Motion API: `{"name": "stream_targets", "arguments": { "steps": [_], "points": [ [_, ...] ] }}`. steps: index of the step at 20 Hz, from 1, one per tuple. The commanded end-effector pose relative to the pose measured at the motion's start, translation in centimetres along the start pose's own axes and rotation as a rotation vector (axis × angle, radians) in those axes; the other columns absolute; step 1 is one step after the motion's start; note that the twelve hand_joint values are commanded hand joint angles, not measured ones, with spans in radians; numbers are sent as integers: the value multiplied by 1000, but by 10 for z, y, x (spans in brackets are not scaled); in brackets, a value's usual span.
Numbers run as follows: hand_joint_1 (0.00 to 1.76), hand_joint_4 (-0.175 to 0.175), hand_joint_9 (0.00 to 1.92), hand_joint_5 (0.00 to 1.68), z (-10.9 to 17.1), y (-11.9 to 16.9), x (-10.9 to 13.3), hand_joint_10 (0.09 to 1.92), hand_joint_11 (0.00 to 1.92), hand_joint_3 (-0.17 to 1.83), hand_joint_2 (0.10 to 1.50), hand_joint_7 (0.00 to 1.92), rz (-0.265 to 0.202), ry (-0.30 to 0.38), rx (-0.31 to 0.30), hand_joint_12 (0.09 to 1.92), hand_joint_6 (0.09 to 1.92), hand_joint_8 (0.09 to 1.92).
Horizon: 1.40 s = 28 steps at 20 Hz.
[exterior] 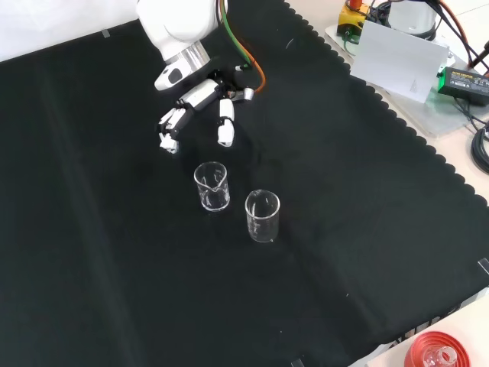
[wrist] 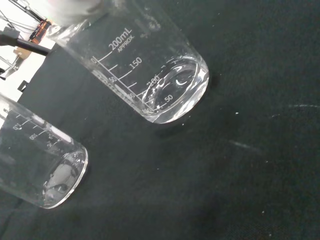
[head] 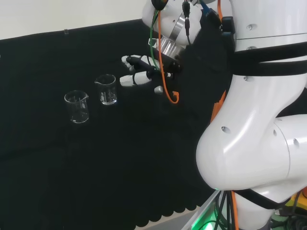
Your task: Pick up the beaker on the right.
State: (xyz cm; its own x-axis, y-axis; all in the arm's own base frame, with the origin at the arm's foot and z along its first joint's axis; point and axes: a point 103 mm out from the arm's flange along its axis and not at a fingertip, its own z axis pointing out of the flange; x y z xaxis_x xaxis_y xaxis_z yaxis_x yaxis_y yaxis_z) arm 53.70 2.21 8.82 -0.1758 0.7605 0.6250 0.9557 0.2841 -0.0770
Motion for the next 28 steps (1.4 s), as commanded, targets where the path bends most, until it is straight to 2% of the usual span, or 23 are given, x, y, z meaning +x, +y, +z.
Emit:
{"name": "stream_targets", "arguments": {
  "steps": [1, 7, 11, 16, 28],
  "points": [
    [804, -105, 377, 241, 10, 4, 1, 709, 0, -175, 798, 226, -18, 21, 15, 1162, 87, 670],
    [815, -106, 364, 250, 20, 9, 0, 702, 0, -175, 801, 223, -37, 45, 10, 1163, 87, 670],
    [816, -103, 279, 253, 24, 13, 0, 690, 0, -175, 803, 164, -58, 85, 7, 1141, 87, 653],
    [821, -96, 225, 252, 30, 18, 2, 692, 0, -175, 805, 125, -71, 91, 16, 1115, 87, 644],
    [833, -89, 243, 268, 45, 20, 1, 705, 0, -175, 808, 152, -103, 135, 0, 1091, 87, 652]
  ]
}}
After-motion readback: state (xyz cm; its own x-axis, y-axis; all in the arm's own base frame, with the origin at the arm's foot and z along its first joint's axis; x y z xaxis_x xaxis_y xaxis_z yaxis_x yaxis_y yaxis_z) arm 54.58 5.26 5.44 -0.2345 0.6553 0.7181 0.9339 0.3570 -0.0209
